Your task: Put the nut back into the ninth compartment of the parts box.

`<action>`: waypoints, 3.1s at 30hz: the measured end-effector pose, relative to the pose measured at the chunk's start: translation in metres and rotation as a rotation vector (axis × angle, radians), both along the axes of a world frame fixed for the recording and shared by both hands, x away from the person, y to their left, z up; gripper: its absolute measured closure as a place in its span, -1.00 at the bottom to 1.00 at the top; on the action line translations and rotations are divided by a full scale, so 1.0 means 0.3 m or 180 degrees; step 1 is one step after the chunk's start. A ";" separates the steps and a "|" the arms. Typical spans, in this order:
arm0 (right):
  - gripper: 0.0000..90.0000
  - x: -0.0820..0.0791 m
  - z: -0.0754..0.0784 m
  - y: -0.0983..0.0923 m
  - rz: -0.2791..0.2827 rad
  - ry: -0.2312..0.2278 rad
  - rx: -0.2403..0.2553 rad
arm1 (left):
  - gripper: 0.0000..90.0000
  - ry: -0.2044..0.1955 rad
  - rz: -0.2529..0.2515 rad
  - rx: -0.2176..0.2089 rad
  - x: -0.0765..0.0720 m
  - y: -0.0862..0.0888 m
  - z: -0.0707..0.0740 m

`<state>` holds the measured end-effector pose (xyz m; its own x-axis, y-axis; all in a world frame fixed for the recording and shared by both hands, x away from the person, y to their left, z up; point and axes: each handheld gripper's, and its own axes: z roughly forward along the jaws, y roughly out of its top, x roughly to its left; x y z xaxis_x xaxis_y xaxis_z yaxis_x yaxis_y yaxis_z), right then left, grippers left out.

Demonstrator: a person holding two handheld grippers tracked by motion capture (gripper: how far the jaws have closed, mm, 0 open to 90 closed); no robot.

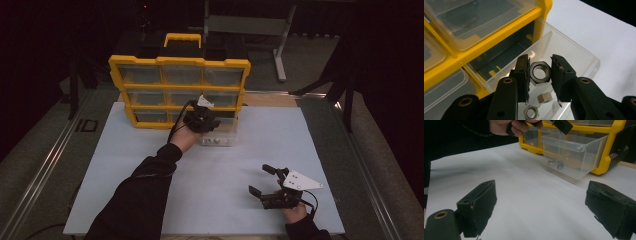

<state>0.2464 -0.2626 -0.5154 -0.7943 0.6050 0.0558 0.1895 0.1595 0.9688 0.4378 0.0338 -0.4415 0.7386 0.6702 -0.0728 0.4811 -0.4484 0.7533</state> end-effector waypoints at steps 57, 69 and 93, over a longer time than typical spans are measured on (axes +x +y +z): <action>-0.77 0.001 -0.002 -0.002 -0.0012 0.0006 0.0000 | -1.00 0.0311 -0.0180 -0.0124 -0.068 0.055 0.067; -0.77 0.005 -0.007 -0.008 -0.0025 0.0048 0.0029 | -1.00 0.0251 -0.0266 -0.0261 -0.145 0.134 0.086; -0.77 0.002 -0.003 -0.002 -0.0019 0.0009 -0.0021 | -1.00 -0.0126 -0.0498 -0.0536 -0.311 0.290 0.062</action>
<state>0.2471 -0.2631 -0.5163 -0.7905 0.6101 0.0539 0.1931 0.1648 0.9672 0.3444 0.1207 -0.4228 0.8371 0.5280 -0.1428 0.3841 -0.3815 0.8408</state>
